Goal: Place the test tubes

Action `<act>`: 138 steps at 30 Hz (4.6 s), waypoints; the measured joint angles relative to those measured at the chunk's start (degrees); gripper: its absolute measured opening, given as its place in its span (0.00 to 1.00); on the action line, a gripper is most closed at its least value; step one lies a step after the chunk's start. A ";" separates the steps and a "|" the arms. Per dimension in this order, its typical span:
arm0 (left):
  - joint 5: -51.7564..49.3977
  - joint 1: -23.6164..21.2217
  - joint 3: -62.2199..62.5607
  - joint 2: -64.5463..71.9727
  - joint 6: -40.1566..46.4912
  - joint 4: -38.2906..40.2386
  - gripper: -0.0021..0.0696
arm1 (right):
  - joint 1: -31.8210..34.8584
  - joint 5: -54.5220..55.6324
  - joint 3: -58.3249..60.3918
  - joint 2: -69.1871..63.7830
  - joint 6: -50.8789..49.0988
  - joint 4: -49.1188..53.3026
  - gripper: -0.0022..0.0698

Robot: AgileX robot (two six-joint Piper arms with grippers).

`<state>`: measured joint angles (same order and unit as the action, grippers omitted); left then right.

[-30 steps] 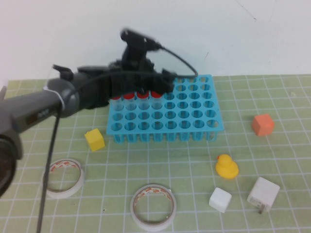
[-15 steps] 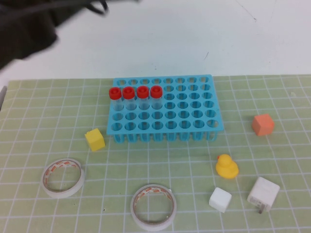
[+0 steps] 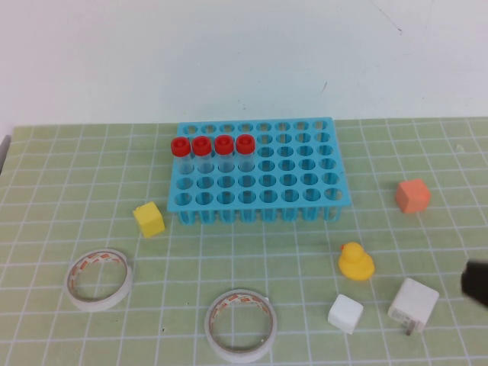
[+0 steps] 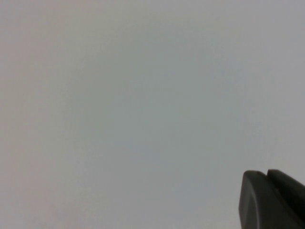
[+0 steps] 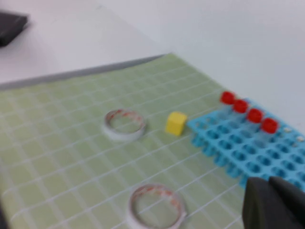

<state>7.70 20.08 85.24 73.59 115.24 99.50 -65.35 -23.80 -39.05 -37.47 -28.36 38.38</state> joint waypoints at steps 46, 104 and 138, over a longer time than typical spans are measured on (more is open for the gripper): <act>-8.12 0.47 -71.91 -61.47 -12.44 0.18 0.03 | 0.00 -26.77 12.16 14.14 15.95 -16.21 0.03; -25.23 -18.25 -86.27 -74.40 -109.30 -94.83 0.03 | 0.00 -28.01 12.57 14.15 15.61 -16.23 0.03; -25.46 -18.25 -86.27 -74.40 -109.54 -94.83 0.03 | 0.00 -28.01 12.57 14.15 15.61 -16.23 0.03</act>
<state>-17.76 1.83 -1.03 -0.82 5.70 4.66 -65.35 -51.81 -26.47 -23.32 -12.75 22.14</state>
